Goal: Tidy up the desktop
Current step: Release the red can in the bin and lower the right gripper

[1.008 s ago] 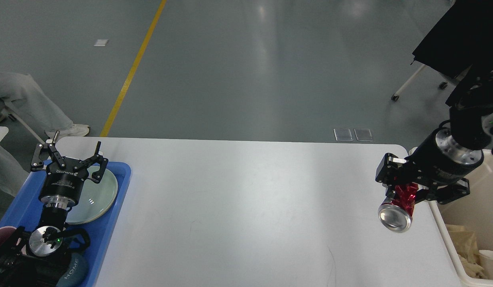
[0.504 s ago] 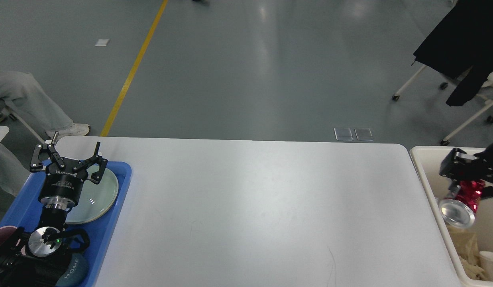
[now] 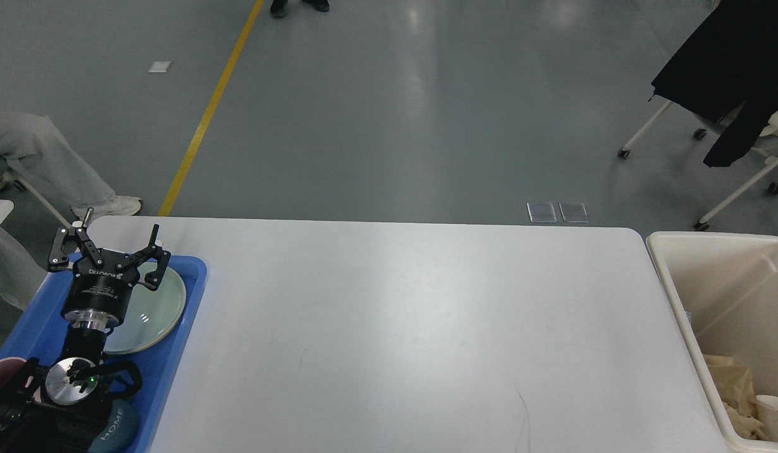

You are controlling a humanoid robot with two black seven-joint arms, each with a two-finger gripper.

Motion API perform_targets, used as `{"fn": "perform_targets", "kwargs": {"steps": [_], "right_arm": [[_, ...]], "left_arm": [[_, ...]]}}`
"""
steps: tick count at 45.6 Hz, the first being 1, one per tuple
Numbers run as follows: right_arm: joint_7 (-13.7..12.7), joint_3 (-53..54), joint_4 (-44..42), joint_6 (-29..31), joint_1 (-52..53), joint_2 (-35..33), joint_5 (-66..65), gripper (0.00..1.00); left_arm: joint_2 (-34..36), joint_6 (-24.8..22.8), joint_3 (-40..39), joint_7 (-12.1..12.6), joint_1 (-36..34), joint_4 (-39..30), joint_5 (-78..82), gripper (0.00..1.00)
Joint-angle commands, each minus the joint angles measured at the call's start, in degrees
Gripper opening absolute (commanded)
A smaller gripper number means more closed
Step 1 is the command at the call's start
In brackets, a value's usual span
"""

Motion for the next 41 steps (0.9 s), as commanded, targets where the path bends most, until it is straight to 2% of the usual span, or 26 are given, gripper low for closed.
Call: {"fn": "perform_targets", "kwargs": {"steps": [1,11,14,21,37,38,41], "right_arm": [[0.0,5.5,-12.1,-4.8,-13.6,5.4,0.1,0.0],[-0.3,7.2,-20.8,-20.6,-29.3,14.1,-0.5,0.0],[-0.6,7.2,-22.0,-23.3,-32.3,16.2,-0.5,0.0],[-0.6,7.6,-23.3,-25.6,-33.9,17.0,-0.4,0.0],[-0.6,7.8,-22.8,-25.4,-33.9,17.1,-0.4,0.0],[-0.5,7.9,-22.8,-25.5,-34.2,17.1,-0.4,0.12],[-0.4,7.9,-23.1,-25.9,-34.6,17.1,-0.4,0.62]], "left_arm": [[0.0,0.0,0.0,0.0,0.0,0.0,0.0,0.96],[0.0,0.0,0.0,0.0,0.0,0.0,0.1,0.96],[0.1,0.0,0.0,0.0,0.0,0.0,0.0,0.96],[0.0,0.0,0.0,0.0,-0.1,0.0,0.0,0.96],[0.0,0.0,0.0,0.0,0.0,0.0,0.0,0.96],[0.0,0.0,0.0,0.0,0.0,0.0,0.0,0.96],[0.1,0.0,0.0,0.0,0.0,0.0,0.0,0.96]]}}
